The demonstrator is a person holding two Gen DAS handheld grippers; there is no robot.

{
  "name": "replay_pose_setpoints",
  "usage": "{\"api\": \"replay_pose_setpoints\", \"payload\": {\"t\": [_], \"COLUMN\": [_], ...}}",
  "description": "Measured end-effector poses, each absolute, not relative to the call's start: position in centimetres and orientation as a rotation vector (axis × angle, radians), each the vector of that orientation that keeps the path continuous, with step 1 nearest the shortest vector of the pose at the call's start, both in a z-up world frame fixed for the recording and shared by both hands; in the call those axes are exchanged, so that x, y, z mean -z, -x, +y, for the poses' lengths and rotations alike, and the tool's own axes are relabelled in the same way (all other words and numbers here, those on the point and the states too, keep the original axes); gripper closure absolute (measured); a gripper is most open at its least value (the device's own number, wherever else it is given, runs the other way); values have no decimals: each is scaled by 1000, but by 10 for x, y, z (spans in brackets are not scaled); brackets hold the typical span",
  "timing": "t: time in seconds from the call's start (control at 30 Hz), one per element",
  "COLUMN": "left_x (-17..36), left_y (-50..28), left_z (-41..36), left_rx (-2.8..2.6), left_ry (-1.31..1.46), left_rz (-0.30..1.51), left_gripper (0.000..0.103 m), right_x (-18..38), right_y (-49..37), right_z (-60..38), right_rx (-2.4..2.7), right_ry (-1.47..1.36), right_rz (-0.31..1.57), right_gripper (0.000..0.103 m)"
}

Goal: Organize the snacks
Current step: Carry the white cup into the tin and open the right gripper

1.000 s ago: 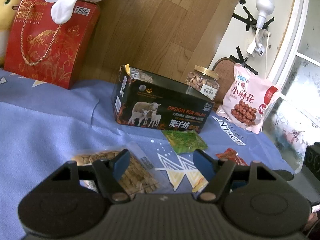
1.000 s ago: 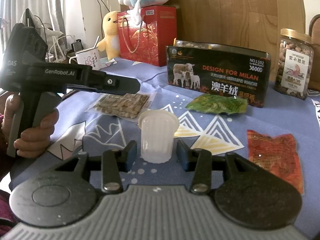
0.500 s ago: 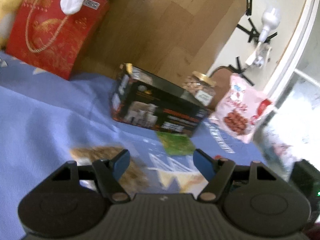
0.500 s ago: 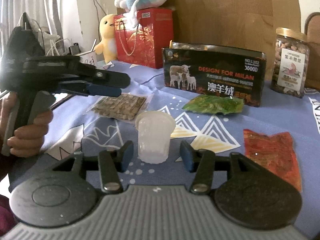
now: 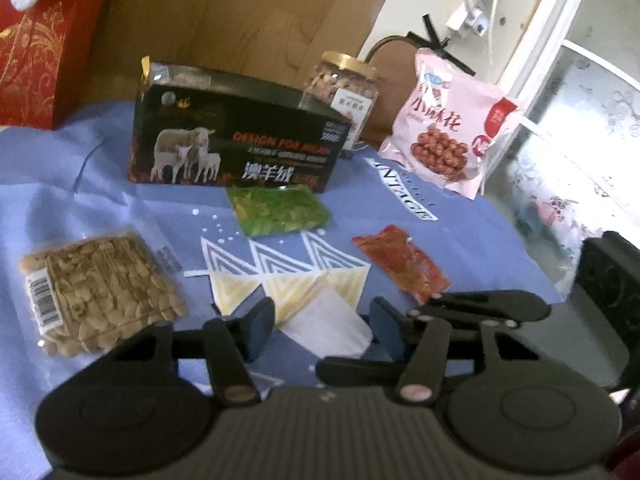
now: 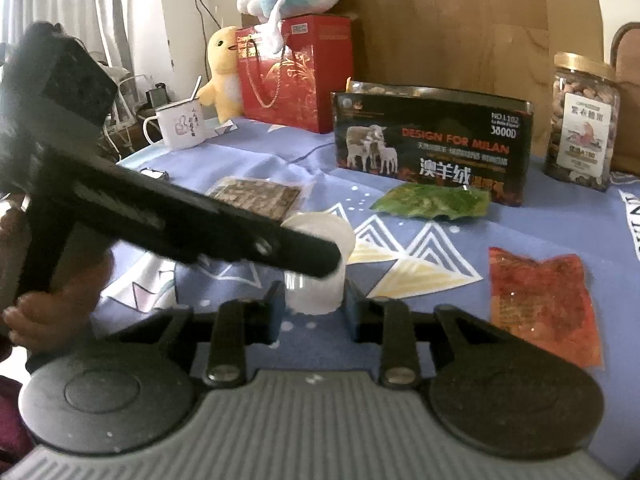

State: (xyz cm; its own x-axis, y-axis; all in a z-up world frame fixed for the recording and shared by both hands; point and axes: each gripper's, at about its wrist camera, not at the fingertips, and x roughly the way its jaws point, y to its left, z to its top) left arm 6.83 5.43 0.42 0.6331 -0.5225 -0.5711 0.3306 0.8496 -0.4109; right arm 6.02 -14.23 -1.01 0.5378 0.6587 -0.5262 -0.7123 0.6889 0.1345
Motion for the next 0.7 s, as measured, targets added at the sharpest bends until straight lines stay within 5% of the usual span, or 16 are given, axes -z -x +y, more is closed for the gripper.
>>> {"api": "replay_pose_setpoints", "payload": {"t": [0.5, 0.6, 0.7], "left_x": [-95, -92, -89], "left_y": [-183, -205, -203], "left_z": [61, 54, 55], "left_rx": [387, 321, 294], "left_ry": [312, 270, 267], "left_rz": [524, 506, 510], "left_gripper": [52, 34, 34], "right_x": [-61, -59, -57], "right_y": [-153, -178, -186], "right_z": [-117, -104, -115], "right_rx": [-707, -644, -574], "right_ry": [104, 142, 93], "right_rz": [322, 302, 321], "right_gripper": [69, 67, 66]}}
